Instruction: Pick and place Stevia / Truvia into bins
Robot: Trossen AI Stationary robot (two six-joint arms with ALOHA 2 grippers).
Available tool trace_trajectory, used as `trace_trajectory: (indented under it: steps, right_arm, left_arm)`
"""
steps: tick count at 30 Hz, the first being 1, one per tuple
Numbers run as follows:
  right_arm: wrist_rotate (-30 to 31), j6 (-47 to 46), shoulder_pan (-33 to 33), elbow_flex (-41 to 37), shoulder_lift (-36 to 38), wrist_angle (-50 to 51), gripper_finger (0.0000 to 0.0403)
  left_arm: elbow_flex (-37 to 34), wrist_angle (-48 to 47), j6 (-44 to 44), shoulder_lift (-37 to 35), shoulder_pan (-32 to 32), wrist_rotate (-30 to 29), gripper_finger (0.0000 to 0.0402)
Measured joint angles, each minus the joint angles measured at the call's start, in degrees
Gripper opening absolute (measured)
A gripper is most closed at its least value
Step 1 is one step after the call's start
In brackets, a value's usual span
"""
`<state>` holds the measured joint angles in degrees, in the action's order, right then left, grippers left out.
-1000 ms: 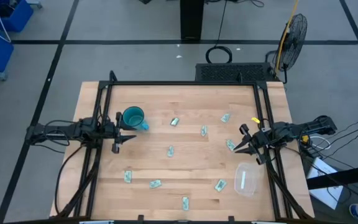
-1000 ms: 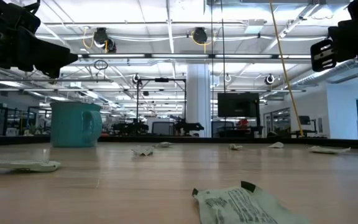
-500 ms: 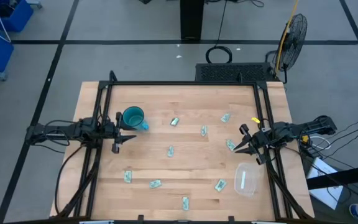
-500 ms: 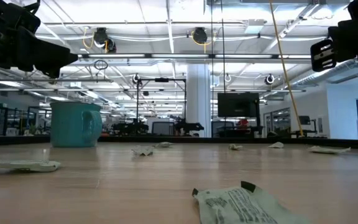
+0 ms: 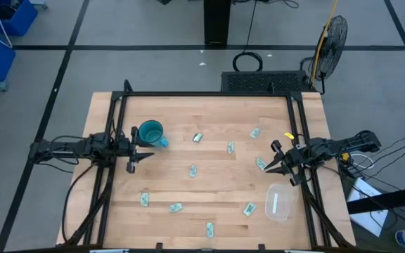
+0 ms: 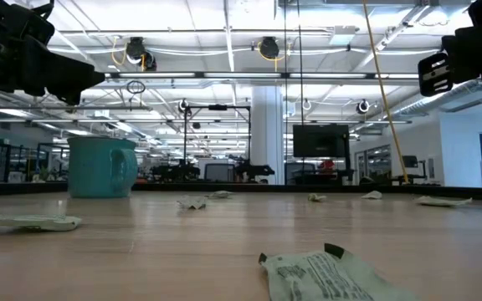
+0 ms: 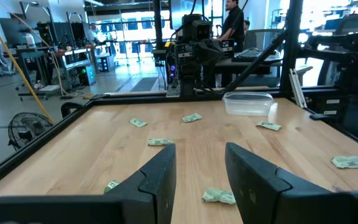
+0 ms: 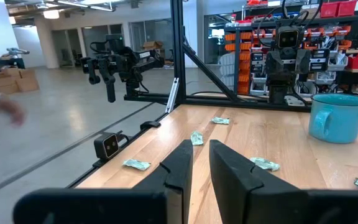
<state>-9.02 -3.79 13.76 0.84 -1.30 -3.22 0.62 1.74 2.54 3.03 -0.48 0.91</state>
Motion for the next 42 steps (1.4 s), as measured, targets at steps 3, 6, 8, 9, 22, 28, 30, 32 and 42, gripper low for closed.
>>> trace_trajectory:
  steps: [3,6,8,9,22,28,30,32,42]
  right_arm:
    - [0.0,0.0,0.0,0.0,0.0,0.0,0.0050]
    - [0.0,0.0,0.0,0.0,0.0,0.0,0.0050]
    - [0.0,0.0,0.0,0.0,0.0,0.0,0.0050]
    - [0.0,0.0,0.0,0.0,0.0,0.0,0.0050]
    - [0.0,0.0,0.0,0.0,0.0,0.0,0.0050]
    - [0.0,0.0,0.0,0.0,0.0,0.0,0.0050]
    - [0.0,0.0,0.0,0.0,0.0,0.0,0.0050]
    - [0.0,0.0,0.0,0.0,0.0,0.0,0.0050]
    - [1.5,-0.7,-0.2,0.0,0.0,-1.0,0.0050]
  left_arm:
    - [0.0,0.0,0.0,0.0,0.0,0.0,0.0145]
    - [0.0,0.0,0.0,0.0,0.0,0.0,0.0145]
    - [0.0,0.0,0.0,0.0,0.0,0.0,0.0145]
    - [0.0,0.0,0.0,0.0,0.0,0.0,0.0145]
    - [0.0,1.8,-0.7,0.0,0.0,-9.0,0.0145]
    - [0.0,4.4,-2.9,0.0,0.0,-12.6,0.0145]
    - [0.0,4.3,-2.8,0.0,0.0,-12.6,0.0145]
    - [0.0,4.3,-2.9,0.0,0.0,-12.6,0.0145]
    - [0.0,8.5,-6.7,0.0,0.0,-12.5,0.0145]
